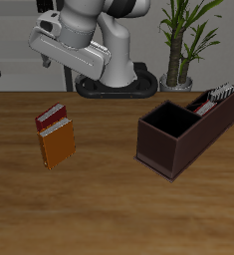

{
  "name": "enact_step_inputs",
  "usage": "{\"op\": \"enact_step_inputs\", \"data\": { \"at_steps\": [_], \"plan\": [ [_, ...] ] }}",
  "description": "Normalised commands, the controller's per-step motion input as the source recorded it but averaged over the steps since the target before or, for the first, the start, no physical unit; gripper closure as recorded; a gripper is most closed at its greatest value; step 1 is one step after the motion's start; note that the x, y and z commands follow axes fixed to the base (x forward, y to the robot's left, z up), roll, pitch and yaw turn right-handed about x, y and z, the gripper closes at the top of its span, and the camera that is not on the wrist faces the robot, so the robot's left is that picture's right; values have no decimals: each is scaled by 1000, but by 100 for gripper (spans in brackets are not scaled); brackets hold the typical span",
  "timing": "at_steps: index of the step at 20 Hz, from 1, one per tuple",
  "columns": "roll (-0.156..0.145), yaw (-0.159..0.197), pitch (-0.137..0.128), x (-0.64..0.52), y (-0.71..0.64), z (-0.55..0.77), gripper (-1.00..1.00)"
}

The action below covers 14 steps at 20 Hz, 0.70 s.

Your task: Place the left red book into the left desk caddy's back compartment and place the striped book into the left desk caddy's left compartment and place the right red book into the left desk caddy's front compartment

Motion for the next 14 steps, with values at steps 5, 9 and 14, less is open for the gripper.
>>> {"op": "enact_step_inputs", "data": {
  "at_steps": [5,9,14],
  "plan": [
    [46,68,47,-293,-286,-207,-100],
    [64,52,31,-195,-390,-24,-100],
    [-12,-12,-10,-206,-455,-13,-100]
  ]
}}
